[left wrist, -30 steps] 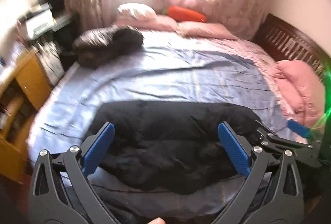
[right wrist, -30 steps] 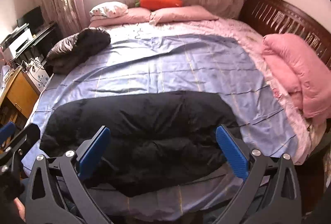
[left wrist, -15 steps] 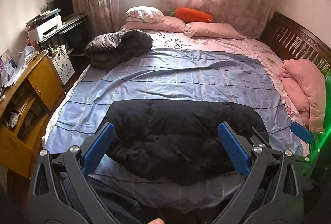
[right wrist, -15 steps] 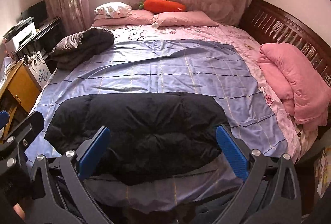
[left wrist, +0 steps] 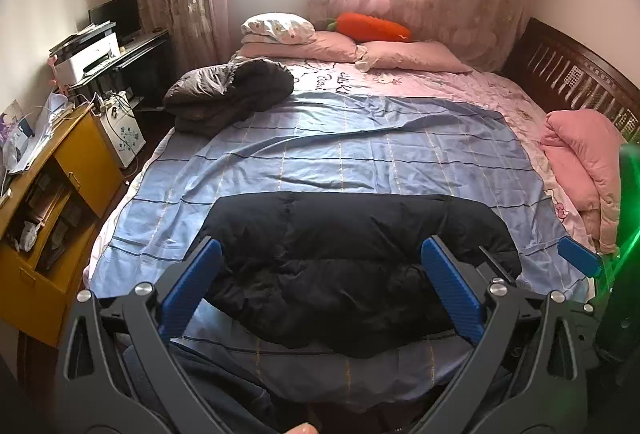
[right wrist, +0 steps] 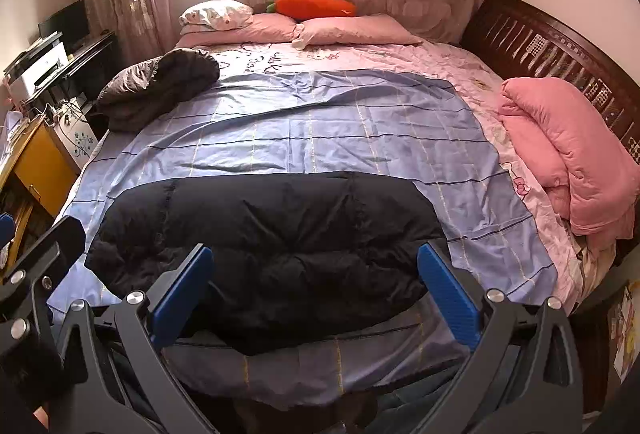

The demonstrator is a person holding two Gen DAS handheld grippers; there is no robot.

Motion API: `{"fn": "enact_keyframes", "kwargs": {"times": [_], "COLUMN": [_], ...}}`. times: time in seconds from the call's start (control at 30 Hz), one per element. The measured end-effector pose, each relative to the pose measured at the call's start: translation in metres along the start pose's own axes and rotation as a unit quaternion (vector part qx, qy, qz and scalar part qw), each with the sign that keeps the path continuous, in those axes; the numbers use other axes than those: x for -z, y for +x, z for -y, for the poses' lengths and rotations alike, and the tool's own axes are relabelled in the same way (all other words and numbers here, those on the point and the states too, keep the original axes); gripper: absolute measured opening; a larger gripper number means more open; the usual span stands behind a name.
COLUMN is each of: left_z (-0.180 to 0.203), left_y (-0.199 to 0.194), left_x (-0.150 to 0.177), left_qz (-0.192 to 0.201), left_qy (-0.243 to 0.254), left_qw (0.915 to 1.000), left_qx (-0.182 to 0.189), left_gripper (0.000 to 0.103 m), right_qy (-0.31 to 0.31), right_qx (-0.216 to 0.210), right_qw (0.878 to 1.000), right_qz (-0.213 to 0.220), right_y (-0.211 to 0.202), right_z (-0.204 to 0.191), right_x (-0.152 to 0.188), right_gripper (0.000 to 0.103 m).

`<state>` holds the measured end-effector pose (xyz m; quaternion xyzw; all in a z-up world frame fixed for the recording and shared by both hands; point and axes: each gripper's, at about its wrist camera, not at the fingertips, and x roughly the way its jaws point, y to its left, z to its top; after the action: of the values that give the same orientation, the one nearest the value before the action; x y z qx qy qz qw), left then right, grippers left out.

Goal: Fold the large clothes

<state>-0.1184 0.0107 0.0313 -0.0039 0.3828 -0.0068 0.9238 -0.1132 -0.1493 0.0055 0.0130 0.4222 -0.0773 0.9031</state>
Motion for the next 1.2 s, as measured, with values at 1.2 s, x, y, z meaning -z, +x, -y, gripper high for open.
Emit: {"fn": "enact_keyframes", "kwargs": {"times": [1.2], "left_z": [-0.002], "left_y": [0.009], "left_x": [0.001], "left_qz": [-0.011], "left_qy": [0.004], "left_qw": [0.9999], "left_qx": [0.012], "left_gripper": [0.101], "right_qy": [-0.008], "right_qx": [-0.020], "right_qw": [1.000], "right_qz": [-0.004], "right_y": [0.002], "right_z": [-0.011], "right_x": [0.004], "right_gripper": [0.102]}}
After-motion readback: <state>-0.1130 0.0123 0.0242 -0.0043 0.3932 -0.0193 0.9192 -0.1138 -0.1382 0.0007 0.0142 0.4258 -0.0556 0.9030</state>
